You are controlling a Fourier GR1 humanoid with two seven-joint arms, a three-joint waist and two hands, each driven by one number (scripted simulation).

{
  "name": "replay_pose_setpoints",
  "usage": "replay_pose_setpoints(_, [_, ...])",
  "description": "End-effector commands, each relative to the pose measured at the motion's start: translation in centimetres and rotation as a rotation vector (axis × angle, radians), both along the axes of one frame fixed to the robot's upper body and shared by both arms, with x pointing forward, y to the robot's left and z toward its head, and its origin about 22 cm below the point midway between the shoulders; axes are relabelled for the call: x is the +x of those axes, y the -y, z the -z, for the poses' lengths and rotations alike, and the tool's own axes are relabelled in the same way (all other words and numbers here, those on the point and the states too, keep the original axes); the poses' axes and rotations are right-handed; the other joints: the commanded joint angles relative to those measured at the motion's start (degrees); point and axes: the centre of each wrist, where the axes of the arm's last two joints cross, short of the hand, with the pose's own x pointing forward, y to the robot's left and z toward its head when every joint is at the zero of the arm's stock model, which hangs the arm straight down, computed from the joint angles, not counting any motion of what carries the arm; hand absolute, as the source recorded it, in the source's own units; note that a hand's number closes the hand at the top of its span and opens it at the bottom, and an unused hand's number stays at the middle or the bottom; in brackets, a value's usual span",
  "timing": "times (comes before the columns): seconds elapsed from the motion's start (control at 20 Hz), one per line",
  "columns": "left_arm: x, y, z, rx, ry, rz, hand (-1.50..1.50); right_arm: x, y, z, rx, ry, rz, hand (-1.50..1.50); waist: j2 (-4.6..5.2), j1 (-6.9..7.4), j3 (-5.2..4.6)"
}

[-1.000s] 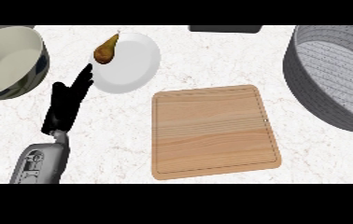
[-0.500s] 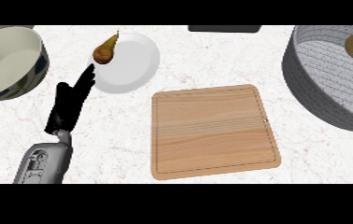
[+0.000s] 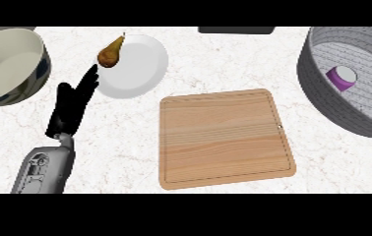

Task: Pick the can from the cutting board and place it in the basket

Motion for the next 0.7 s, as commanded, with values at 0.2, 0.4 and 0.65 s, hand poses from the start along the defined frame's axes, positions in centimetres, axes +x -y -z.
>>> replay_pose_setpoints(0.2, [-0.5,1.4,0.8,-0.025,-0.010,0.000,0.00,-1.3,2.2,-0.1,0.210,0.186,0.187,-1.50,0.12,0.07,0.04])
replay_pose_setpoints(0.4, [-0.4,0.0,0.2,-0.005,0.005,0.019,0.00,-5.2,6.4,-3.8,0.247,0.149,0.284,-1.50,0.42,0.54,0.07])
replay_pose_setpoints(0.65, [-0.3,1.3,0.9,-0.022,0.002,0.013,0.00,-9.4,9.8,-3.9,0.318,0.120,0.363,-1.50,0.92,0.56,0.25])
